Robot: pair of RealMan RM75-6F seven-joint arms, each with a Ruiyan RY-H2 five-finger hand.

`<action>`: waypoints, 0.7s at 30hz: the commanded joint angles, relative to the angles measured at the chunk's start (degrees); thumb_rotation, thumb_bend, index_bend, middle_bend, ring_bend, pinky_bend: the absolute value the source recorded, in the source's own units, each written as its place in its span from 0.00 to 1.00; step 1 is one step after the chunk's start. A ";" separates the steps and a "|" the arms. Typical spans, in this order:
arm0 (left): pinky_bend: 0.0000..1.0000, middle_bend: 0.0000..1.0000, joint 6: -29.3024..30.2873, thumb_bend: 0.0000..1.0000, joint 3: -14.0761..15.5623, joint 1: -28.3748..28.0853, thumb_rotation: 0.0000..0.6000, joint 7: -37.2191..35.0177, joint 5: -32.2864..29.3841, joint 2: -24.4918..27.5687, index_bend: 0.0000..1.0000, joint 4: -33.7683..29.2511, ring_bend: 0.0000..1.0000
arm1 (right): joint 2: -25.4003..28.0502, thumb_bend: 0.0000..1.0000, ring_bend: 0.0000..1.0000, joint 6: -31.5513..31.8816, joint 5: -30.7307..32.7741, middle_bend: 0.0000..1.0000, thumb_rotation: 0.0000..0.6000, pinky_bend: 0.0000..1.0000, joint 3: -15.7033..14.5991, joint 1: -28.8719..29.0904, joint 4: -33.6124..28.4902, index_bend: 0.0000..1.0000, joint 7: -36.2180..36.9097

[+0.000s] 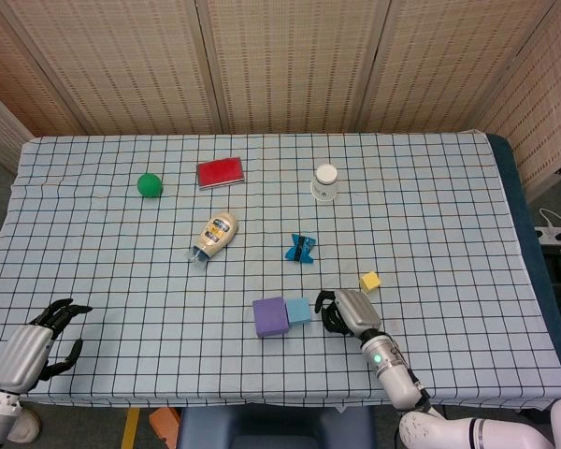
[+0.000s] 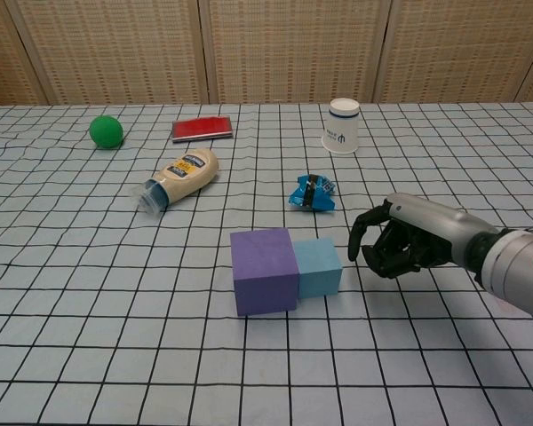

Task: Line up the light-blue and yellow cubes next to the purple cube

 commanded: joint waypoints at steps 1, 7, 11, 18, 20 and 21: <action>0.40 0.28 -0.03 0.50 -0.01 0.00 1.00 -0.01 -0.06 -0.01 0.25 0.01 0.14 | 0.17 0.56 0.83 -0.19 0.22 0.89 1.00 1.00 -0.38 0.20 -0.19 0.53 0.17; 0.40 0.28 0.00 0.50 -0.05 0.00 1.00 -0.08 -0.11 0.02 0.25 -0.01 0.14 | -0.18 0.57 0.83 -0.18 0.06 0.89 1.00 1.00 -0.99 0.54 0.07 0.53 1.09; 0.40 0.28 0.02 0.50 -0.06 0.01 1.00 -0.12 -0.13 0.04 0.25 0.00 0.14 | -0.57 0.57 0.83 -0.38 -1.08 0.89 1.00 1.00 -1.34 0.57 0.69 0.53 2.68; 0.40 0.28 -0.04 0.50 -0.10 -0.01 1.00 -0.16 -0.23 0.04 0.25 0.02 0.14 | -2.12 0.57 0.83 -0.55 -7.77 0.89 1.00 1.00 -2.05 -0.35 4.19 0.53 10.51; 0.40 0.27 -0.03 0.50 -0.10 -0.01 1.00 -0.16 -0.23 0.03 0.25 0.05 0.14 | -2.27 0.56 0.83 -0.88 -8.94 0.89 1.00 1.00 -2.30 -0.45 4.90 0.53 12.16; 0.40 0.28 -0.04 0.50 -0.10 -0.01 1.00 -0.15 -0.23 0.03 0.25 0.06 0.14 | -2.36 0.56 0.83 -1.05 -9.54 0.89 1.00 1.00 -2.45 -0.49 5.30 0.53 12.98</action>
